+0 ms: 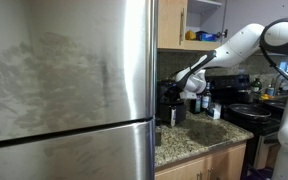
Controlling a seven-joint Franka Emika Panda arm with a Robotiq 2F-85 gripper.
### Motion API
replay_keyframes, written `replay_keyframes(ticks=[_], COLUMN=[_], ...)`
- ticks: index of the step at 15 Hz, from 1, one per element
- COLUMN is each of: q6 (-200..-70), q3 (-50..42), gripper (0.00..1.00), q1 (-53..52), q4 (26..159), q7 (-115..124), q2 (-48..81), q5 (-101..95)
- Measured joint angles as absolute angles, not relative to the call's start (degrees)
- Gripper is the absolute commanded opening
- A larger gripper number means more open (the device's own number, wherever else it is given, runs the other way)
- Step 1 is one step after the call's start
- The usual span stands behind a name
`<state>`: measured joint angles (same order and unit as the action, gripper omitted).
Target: Turn off the air fryer
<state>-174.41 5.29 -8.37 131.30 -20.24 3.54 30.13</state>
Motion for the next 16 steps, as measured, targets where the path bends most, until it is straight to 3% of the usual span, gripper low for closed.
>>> replay_keyframes(ticks=[3, 6, 11, 16], q6=[-174.2, -171.9, -166.9, -172.9], q3=[5.1, 3.4, 5.7, 10.5], gripper=[1.0, 1.0, 1.0, 1.0], q1=[-8.4, -8.2, -9.6, -11.3], q4=[131.6, 135.8, 148.0, 155.9], q7=[-20.3, -11.3, -3.7, -1.3], q2=[3.4, 2.4, -10.2, -24.4], q5=[29.9, 17.9, 7.0, 2.4])
